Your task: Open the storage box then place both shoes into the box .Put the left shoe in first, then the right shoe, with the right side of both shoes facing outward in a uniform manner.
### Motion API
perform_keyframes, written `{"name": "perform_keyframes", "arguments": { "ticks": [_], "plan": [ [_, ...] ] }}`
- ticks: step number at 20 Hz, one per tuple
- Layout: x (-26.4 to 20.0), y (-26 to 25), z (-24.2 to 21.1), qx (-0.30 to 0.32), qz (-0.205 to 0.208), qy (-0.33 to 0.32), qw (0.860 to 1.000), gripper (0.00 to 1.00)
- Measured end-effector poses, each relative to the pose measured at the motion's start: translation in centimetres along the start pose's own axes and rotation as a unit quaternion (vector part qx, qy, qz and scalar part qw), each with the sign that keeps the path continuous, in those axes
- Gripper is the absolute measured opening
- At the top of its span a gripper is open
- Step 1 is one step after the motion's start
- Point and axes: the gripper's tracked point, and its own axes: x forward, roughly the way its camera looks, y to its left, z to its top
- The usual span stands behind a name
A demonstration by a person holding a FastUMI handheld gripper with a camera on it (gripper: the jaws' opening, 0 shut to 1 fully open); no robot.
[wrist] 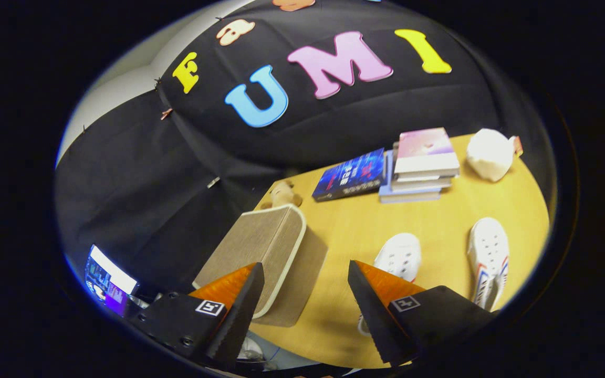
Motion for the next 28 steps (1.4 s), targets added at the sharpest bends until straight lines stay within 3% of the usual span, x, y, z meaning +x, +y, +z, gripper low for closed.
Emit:
{"name": "perform_keyframes", "arguments": {
  "ticks": [9, 12, 18, 26, 28],
  "plan": [
    [5.0, 4.8, -6.3, 0.122, 0.143, 0.103, 0.977, 0.98],
    [6.9, 4.7, -7.7, 0.151, 0.15, 0.117, 0.97, 0.97],
    [8.0, 7.5, -8.0, 0.229, 0.198, 0.138, 0.943, 0.96],
    [4.8, 8.0, -4.7, 0.285, 0.224, 0.127, 0.923, 0.96],
    [4.0, 8.1, -3.5, 0.289, 0.227, 0.115, 0.923, 0.91]
  ]
}}
